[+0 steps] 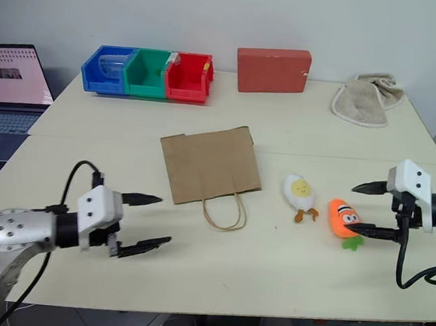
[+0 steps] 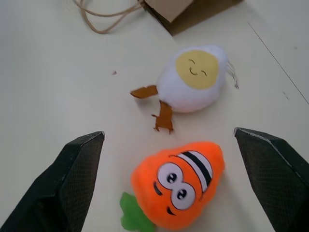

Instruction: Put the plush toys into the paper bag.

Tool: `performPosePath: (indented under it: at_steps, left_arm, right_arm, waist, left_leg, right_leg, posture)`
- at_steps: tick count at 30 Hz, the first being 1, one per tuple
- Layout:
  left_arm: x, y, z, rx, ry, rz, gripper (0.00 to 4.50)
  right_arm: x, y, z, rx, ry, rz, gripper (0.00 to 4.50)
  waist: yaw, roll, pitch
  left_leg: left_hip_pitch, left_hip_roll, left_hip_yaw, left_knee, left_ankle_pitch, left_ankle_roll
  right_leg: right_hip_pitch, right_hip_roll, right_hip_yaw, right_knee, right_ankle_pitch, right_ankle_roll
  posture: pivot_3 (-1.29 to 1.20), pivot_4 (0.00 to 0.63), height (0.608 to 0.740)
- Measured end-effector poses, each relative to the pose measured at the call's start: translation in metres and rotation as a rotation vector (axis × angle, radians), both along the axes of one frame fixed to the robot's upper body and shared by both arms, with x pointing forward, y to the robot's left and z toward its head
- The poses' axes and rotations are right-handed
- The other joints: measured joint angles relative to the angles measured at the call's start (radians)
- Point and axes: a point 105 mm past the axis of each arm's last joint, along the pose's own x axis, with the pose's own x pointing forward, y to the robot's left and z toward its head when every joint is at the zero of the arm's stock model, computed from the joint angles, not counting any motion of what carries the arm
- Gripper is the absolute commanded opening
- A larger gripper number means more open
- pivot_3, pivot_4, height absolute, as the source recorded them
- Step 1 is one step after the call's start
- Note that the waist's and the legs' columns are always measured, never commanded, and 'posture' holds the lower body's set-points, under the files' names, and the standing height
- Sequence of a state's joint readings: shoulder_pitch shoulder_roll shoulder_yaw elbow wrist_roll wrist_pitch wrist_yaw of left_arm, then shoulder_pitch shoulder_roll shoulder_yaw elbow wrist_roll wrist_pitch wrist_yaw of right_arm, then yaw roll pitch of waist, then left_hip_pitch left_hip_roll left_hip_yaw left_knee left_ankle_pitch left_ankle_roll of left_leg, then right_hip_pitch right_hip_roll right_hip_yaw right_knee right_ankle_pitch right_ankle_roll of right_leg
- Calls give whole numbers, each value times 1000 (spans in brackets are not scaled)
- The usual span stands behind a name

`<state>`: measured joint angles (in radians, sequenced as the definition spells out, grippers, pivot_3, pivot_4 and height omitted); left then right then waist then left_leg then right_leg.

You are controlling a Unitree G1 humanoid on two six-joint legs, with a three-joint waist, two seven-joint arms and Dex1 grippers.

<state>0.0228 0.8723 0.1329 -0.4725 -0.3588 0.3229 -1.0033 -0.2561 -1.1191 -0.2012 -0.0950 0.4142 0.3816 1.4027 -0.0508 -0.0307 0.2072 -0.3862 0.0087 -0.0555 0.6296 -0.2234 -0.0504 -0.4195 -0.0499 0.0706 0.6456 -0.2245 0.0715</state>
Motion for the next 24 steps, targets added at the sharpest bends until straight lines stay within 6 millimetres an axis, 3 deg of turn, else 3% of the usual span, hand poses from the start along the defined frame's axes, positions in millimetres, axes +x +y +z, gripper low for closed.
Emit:
performPosePath:
  at_steps: [2, 6, 14, 17, 24]
  left_arm:
    - [5, -22, -7, 5, -9, -69, 4481]
    - [15, -46, -25, 30, -8, -146, 4481]
    - [33, -71, -39, 34, -51, -223, 4481]
    - [39, -73, -44, 29, -53, -228, 3929]
    - [43, -78, -47, 14, -42, -240, 1692]
  right_arm:
    - [-13, 23, -1, 17, 13, 73, 4500]
    - [-25, 42, -3, 40, 24, 112, 4500]
    - [-41, 56, -14, 69, 86, 126, 4500]
    - [-43, 56, -14, 73, 85, 116, 4500]
    - [-47, 60, -12, 96, 93, 117, 4500]
  waist:
    - [1, 0, 0]
    - [3, -1, -1]
    - [10, -1, -1]
    - [13, -1, -1]
    - [16, -1, -1]
  left_leg:
    - [0, 1, 0, 0, 0, 0]
    - [0, 0, 0, 1, 0, 0]
    - [-3, 0, -2, 2, 0, 0]
    - [-4, 0, -3, 3, 0, 0]
    - [-5, 0, -3, 4, 0, 0]
  right_leg:
    - [0, 1, 0, 0, 0, 0]
    - [0, 1, 0, 0, 0, 0]
    - [0, 2, 1, -1, 5, 3]
    - [0, 2, 1, -1, 7, 2]
    - [0, 2, 0, -2, 7, 2]
  posture:
    - [0, 150, 740]
    - [0, 150, 740]
    - [0, 150, 740]
    - [0, 150, 740]
    - [0, 150, 740]
